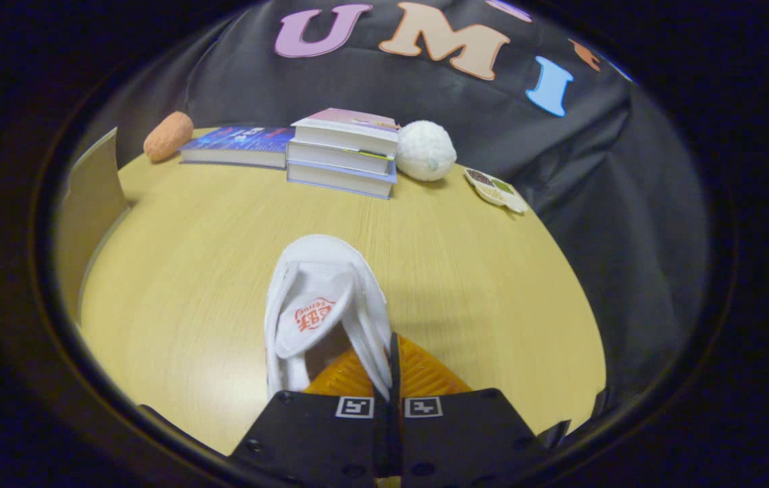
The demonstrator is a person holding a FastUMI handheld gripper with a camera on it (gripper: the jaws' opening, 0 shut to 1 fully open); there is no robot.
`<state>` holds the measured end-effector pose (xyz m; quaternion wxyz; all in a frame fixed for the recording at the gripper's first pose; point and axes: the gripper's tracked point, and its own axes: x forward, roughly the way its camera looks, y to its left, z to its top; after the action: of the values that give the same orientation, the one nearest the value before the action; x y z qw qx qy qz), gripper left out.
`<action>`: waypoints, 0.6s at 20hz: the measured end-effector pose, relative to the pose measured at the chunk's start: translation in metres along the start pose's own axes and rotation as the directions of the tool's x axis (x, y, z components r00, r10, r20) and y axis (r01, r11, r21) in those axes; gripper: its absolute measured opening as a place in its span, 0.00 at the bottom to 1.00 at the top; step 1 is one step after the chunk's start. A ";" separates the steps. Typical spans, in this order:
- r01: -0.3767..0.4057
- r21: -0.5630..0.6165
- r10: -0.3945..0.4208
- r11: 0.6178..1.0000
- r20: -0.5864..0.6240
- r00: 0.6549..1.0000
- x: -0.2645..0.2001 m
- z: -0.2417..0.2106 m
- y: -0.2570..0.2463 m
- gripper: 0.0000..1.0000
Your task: Open the storage box then place both shoes into the box .Put the left shoe in first, then the right shoe, with the right side of both shoes facing outward in a uniform manner.
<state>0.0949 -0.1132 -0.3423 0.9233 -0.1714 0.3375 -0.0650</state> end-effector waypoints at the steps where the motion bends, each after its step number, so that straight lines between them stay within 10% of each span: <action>1: 0.035 -0.030 -0.035 0.999 0.002 0.999 -0.002 0.003 0.000 0.02; 12: 0.408 -0.176 -0.387 0.896 0.141 0.911 -0.101 0.112 0.015 0.02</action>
<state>0.0898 -0.0451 -0.2068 0.8844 -0.3325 0.2521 -0.2092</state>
